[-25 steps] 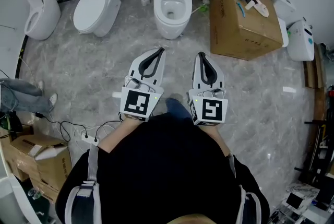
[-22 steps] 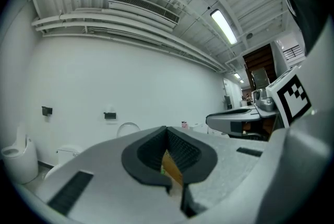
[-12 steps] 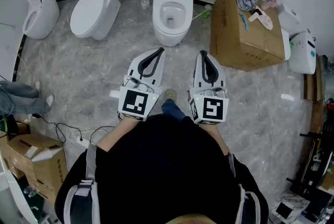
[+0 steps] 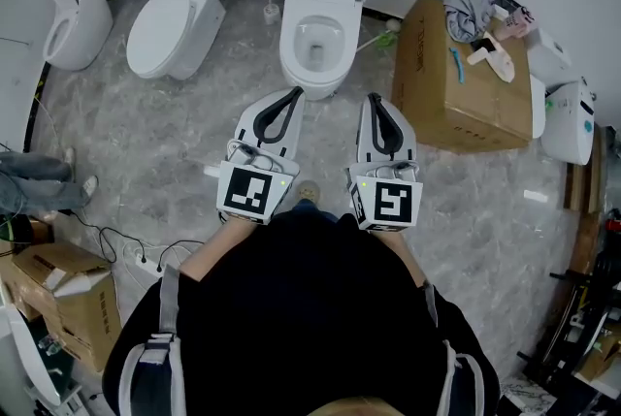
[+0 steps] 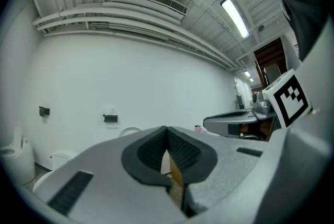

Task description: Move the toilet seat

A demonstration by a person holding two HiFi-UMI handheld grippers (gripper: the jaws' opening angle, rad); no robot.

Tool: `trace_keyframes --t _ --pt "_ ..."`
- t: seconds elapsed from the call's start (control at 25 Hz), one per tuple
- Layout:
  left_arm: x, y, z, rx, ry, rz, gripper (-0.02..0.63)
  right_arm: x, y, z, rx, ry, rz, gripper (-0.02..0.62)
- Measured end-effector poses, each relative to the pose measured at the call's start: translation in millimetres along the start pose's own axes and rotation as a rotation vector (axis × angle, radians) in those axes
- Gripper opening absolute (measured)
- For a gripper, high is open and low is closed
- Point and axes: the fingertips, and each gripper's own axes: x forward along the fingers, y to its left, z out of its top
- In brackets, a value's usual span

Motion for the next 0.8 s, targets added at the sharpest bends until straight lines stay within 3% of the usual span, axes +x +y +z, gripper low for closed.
trace_keyframes --t 0.36,0.8 --pt "48 3 -10 -0.007 0.033 0.045 0.006 36 -41 -19 0.024 0.009 0.032 0.021" --pt "61 14 -19 -0.006 0.047 0.073 0.006 55 -50 -31 0.037 0.014 0.047 0.021"
